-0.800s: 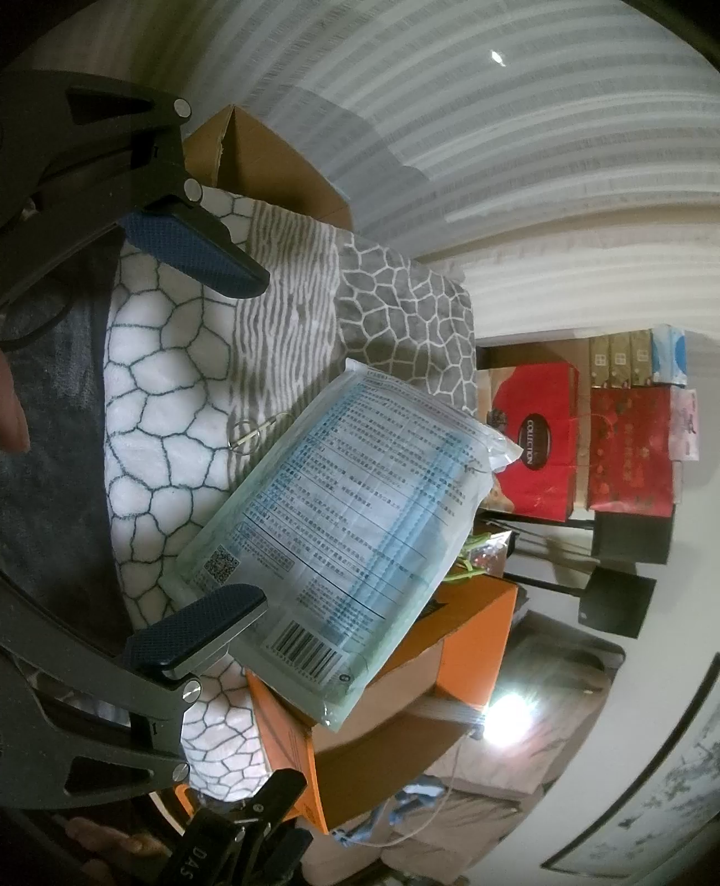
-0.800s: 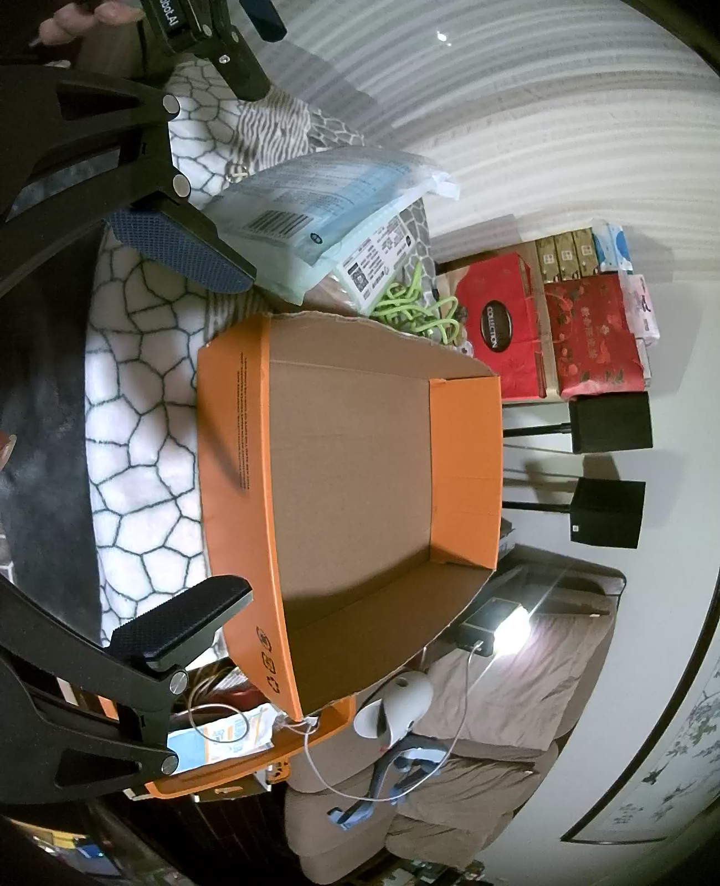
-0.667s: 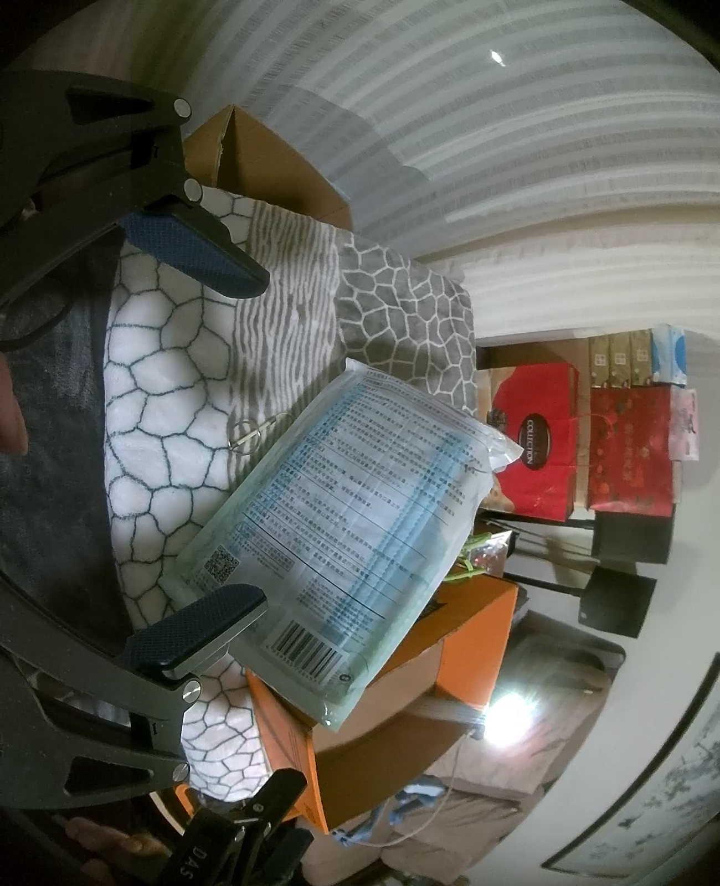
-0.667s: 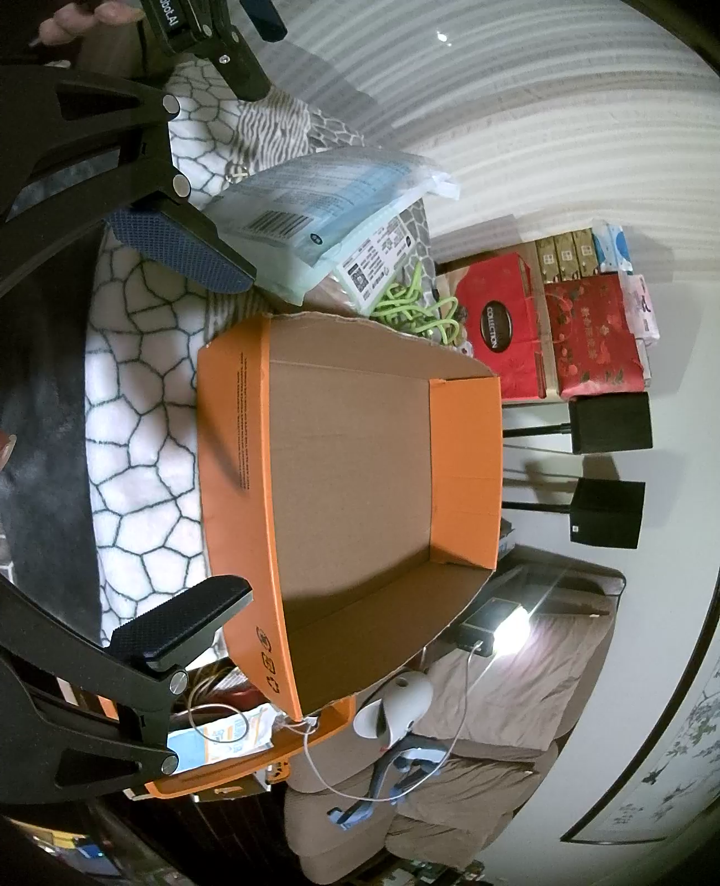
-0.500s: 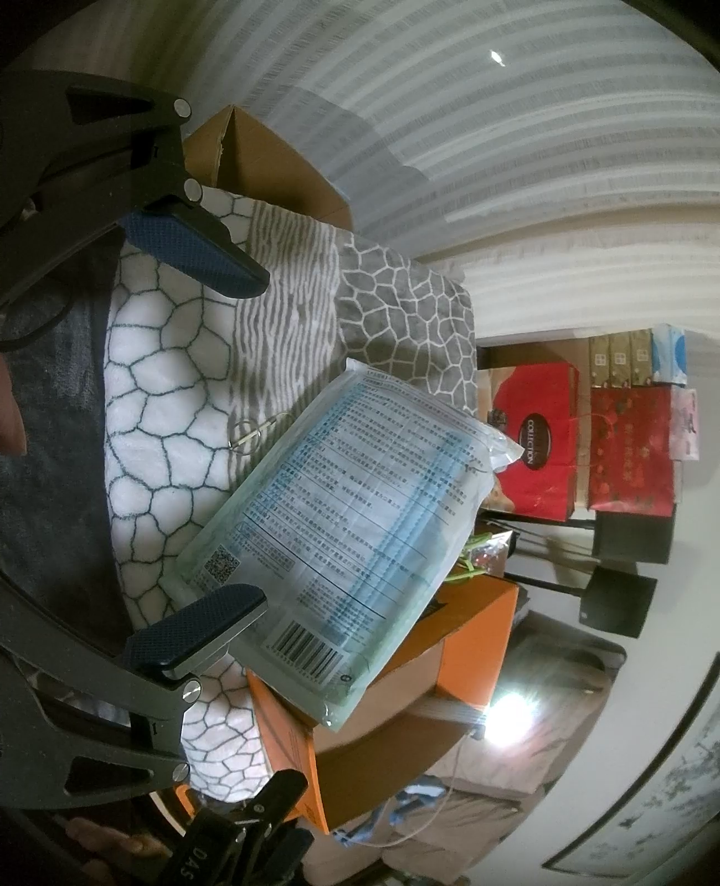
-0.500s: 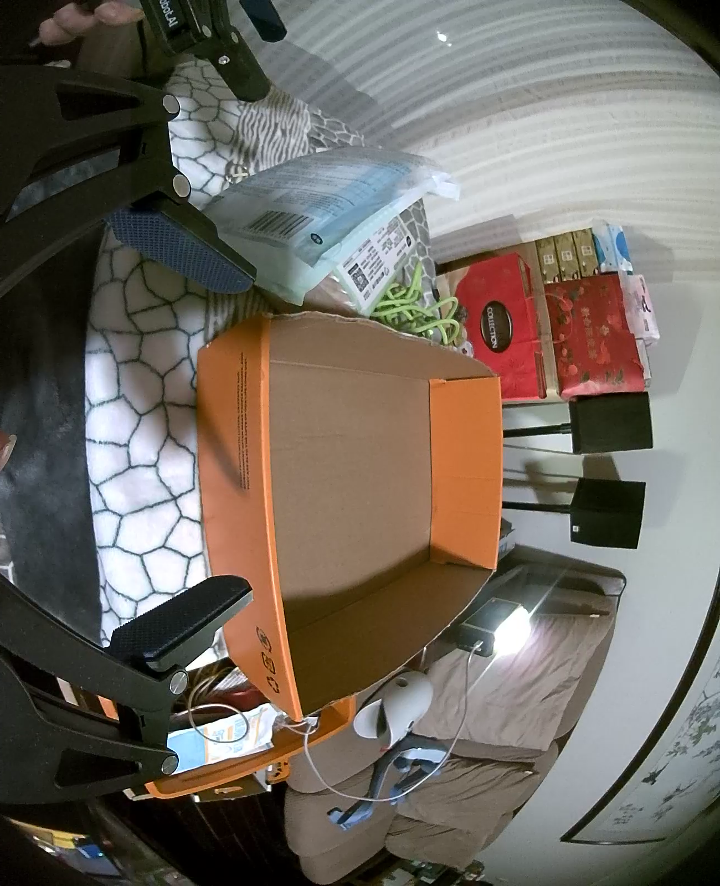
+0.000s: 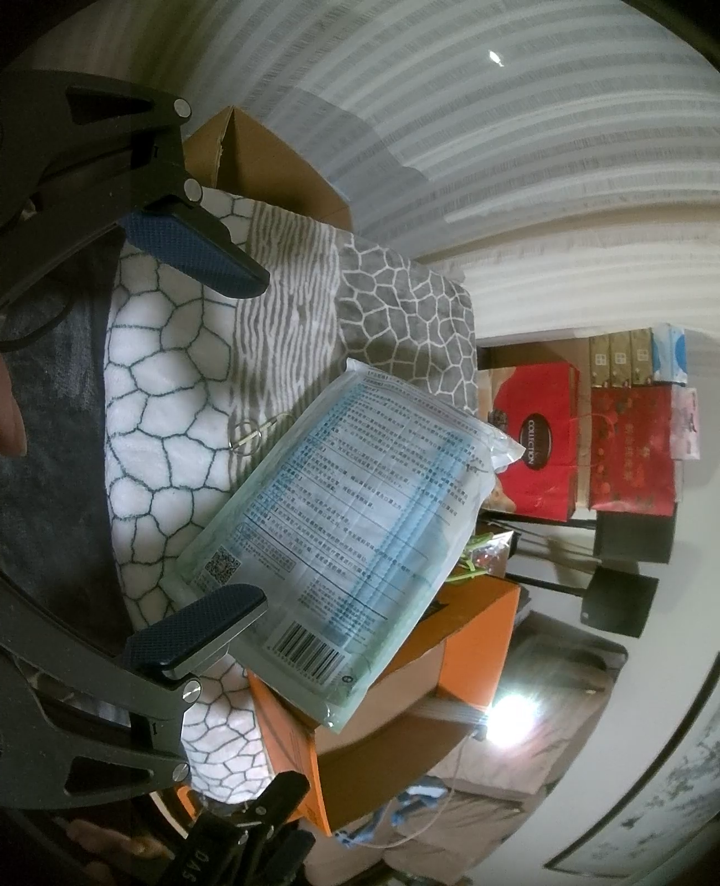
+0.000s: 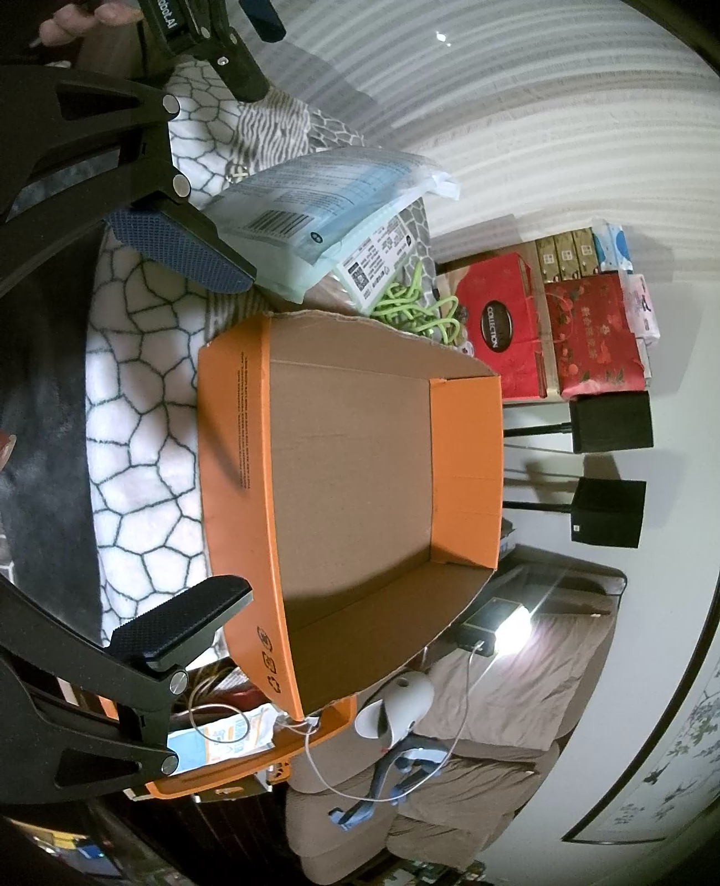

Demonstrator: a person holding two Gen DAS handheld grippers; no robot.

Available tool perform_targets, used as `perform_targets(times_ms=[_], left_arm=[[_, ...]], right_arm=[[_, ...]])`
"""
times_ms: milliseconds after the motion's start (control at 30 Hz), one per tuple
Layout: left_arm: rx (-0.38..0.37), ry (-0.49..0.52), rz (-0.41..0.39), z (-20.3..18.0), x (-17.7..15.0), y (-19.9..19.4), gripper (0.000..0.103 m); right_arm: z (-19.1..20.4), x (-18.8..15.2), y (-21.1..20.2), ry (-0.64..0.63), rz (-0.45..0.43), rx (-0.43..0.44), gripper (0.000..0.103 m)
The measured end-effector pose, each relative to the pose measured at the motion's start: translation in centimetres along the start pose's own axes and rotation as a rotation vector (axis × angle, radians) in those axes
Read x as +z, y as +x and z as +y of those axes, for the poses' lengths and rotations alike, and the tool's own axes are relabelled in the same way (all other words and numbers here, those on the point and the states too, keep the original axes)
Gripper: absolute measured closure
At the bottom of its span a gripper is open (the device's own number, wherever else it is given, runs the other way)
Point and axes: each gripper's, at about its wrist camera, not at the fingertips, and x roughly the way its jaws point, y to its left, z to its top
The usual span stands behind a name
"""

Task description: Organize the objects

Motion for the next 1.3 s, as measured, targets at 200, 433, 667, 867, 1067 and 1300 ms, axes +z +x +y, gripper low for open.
perform_targets(times_ms=[200,433,667,867,1067,1300], left_arm=[[0.000,0.001,0.000,-0.01,0.00,0.00,0.000],[-0.001,0.004,0.003,0.06,-0.23,0.28,0.000],[-0.001,0.005,0.004,0.09,-0.33,0.45,0.000],[-0.001,0.006,0.005,0.07,-0.32,0.45,0.000],[0.000,0.007,0.005,0.06,-0.31,0.45,0.000],[0.003,0.010,0.005,0.12,-0.17,0.27,0.000]], right_arm=[[-0.10,-0.01,0.02,0.000,0.000,0.000,0.000],[-0.11,0.01,0.03,0.001,0.000,0.000,0.000],[-0.14,0.00,0.03,0.001,0.000,0.000,0.000],[-0.18,-0.02,0.01,0.001,0.000,0.001,0.000],[-0.21,-0.01,0.00,0.002,0.000,0.001,0.000],[-0.02,-0.16,0.16,0.009,0.001,-0.002,0.000]])
